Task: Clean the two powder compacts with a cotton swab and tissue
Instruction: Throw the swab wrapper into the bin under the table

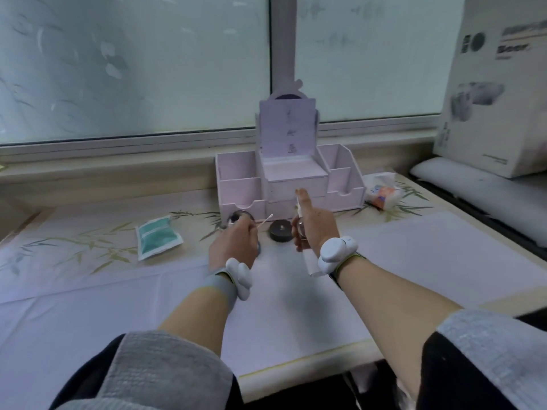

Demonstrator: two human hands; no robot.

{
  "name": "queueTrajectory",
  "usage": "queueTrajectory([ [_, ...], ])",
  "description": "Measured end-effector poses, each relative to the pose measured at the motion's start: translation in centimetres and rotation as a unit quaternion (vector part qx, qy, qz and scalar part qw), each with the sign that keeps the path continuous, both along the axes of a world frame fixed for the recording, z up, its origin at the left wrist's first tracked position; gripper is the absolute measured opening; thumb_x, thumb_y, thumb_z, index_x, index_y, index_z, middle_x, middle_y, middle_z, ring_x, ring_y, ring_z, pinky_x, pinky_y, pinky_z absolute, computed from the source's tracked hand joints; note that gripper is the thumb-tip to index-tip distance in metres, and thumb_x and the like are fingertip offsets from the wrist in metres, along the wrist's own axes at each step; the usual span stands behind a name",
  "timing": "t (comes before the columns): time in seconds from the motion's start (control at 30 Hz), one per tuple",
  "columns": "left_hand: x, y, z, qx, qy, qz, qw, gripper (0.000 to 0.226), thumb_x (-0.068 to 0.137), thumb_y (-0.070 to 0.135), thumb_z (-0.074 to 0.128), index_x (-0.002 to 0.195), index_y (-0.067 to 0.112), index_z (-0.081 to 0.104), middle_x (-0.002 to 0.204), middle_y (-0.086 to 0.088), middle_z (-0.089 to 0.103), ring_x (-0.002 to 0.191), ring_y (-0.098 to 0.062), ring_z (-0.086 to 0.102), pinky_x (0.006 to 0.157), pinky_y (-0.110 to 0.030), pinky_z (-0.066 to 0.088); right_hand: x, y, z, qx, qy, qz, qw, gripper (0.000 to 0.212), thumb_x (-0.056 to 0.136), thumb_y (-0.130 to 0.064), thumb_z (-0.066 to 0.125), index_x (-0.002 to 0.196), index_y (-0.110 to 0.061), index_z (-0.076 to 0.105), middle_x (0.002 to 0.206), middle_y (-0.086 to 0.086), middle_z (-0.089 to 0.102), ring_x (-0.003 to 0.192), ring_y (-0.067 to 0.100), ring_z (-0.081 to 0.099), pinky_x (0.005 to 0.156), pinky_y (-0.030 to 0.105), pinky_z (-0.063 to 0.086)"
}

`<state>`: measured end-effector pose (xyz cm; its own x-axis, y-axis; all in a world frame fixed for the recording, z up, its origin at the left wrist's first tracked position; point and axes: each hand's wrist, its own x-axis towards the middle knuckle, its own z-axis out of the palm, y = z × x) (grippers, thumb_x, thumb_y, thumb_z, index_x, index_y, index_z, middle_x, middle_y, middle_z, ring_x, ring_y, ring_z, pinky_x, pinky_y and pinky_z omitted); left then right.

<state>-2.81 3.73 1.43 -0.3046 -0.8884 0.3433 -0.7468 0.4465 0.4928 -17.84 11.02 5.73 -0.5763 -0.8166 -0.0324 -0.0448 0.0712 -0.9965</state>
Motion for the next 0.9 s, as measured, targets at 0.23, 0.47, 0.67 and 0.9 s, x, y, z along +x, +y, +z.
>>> queueTrajectory([
  [0.23, -7.7, 5.9, 0.9, 0.059, 0.056, -0.137, 0.987, 0.012, 0.095, 0.027, 0.046, 0.101, 0.03, 0.056, 0.089, 0.01, 0.073, 0.087, -0.024, 0.066, 0.08, -0.039, 0.055, -4.6, 8.8, -1.5, 0.03, -0.008, -0.056, 0.998, 0.062, 0.088, -0.06, 0.051, 0.065, -0.003, 0.06, 0.049, 0.01, 0.052, 0.043, 0.022, 0.047, 0.044, 0.029, 0.041],
  [0.47, -16.8, 16.2, 1.0, 0.119, 0.059, -0.251, 0.959, 0.011, 0.091, 0.033, 0.049, 0.094, 0.025, 0.054, 0.084, -0.002, 0.068, 0.081, -0.03, 0.062, 0.074, -0.041, 0.053, -9.1, 19.1, -1.0, 0.019, -0.032, -0.173, 0.984, 0.068, 0.088, -0.069, 0.046, 0.067, -0.006, 0.058, 0.053, 0.013, 0.053, 0.044, 0.023, 0.048, 0.045, 0.027, 0.044],
  [0.67, -21.5, 25.0, 0.4, 0.163, 0.081, -0.299, 0.937, 0.013, 0.092, 0.029, 0.048, 0.1, 0.02, 0.052, 0.084, -0.006, 0.062, 0.081, -0.033, 0.056, 0.069, -0.036, 0.041, -13.0, 28.5, -1.7, 0.06, -0.021, -0.278, 0.958, 0.066, 0.091, -0.066, 0.045, 0.068, -0.006, 0.06, 0.059, 0.011, 0.059, 0.051, 0.022, 0.053, 0.05, 0.024, 0.045],
  [0.9, -21.9, 30.9, -7.2, 0.191, -0.057, -0.365, 0.91, 0.015, 0.096, 0.03, 0.046, 0.102, 0.016, 0.048, 0.089, -0.01, 0.066, 0.084, -0.038, 0.063, 0.071, -0.04, 0.049, -13.8, 35.5, -12.7, 0.124, -0.087, -0.333, 0.93, 0.072, 0.086, -0.071, 0.049, 0.064, -0.004, 0.061, 0.05, 0.012, 0.053, 0.044, 0.023, 0.048, 0.048, 0.028, 0.043],
])
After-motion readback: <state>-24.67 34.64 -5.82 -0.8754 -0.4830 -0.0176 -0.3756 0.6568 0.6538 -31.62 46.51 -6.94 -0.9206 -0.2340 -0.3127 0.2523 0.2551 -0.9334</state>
